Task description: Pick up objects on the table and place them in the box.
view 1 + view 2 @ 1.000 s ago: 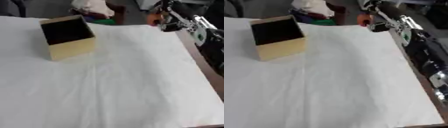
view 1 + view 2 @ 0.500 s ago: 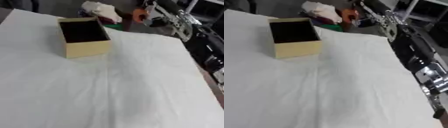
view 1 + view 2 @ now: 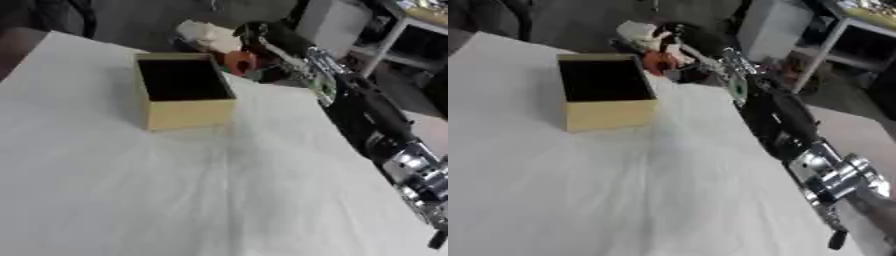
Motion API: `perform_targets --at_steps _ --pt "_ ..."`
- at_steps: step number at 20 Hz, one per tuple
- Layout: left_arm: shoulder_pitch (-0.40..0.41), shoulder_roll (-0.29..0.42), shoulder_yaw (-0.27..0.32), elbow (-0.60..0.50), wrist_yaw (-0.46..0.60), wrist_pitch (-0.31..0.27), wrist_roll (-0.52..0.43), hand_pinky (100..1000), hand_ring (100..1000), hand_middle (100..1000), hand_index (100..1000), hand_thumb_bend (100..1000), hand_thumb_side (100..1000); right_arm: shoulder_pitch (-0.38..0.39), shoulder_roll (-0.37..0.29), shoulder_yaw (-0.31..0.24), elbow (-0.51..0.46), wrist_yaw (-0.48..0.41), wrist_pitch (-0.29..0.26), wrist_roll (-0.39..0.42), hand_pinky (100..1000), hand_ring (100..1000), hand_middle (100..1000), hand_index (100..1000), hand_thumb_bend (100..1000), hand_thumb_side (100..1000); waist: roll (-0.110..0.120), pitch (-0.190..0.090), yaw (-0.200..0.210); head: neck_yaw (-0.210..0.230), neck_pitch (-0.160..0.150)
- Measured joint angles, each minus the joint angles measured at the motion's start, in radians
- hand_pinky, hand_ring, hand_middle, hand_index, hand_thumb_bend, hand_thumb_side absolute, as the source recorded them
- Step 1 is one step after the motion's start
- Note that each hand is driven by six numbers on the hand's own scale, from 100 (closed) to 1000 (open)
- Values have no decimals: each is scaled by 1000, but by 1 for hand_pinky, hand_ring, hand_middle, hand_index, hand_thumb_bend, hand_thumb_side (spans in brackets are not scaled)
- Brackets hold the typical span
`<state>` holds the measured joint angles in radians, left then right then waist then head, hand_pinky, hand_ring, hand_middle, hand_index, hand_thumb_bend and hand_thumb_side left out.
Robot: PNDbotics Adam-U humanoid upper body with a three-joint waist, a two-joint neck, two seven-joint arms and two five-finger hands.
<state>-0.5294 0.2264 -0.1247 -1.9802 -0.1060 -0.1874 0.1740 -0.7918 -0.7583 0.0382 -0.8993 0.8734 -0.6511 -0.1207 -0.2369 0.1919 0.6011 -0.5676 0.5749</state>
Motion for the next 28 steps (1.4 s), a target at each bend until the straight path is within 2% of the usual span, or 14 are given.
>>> perform_targets --at_steps 3,4,5,6,10,15,19,28 --pt "-2 -4 -1 0 6 -3 -4 807 631 612 864 100 745 -20 26 1 46 34 1 6 861 894 787 504 100 244 0 2 0 -15 -4" --pt "-3 -6 -2 0 8 -4 -5 808 632 612 864 100 744 -27 32 2 58 47 1 5 865 895 794 580 100 244 0 2 -1 -18 -4" --pt "-6 -8 -4 0 9 -4 -6 808 632 612 864 100 745 -32 38 3 68 61 3 2 866 895 796 599 100 245 0 2 -3 -22 -4" --pt "-7 -8 -6 0 9 -4 -7 808 632 612 864 100 745 -35 43 3 76 75 6 -5 872 895 806 733 100 246 0 2 -4 -24 -3" --pt "-7 -8 -6 0 10 -2 -10 808 632 613 864 100 745 -36 52 5 86 122 24 -50 875 874 811 851 100 244 0 1 -14 -28 -3" --pt "-7 -8 -6 0 10 2 -13 808 632 612 864 100 746 -34 59 10 85 158 53 -109 863 857 810 868 100 235 0 -5 -18 -29 -2" --pt "-7 -8 -6 0 10 3 -14 807 632 613 864 100 744 -34 59 24 38 153 45 -133 870 850 817 873 100 230 0 -13 -21 -29 -3" --pt "-7 -8 -6 0 17 -4 -17 806 632 613 864 100 743 -20 60 78 -186 107 -23 -61 889 854 837 892 100 234 0 -16 -34 -32 3"
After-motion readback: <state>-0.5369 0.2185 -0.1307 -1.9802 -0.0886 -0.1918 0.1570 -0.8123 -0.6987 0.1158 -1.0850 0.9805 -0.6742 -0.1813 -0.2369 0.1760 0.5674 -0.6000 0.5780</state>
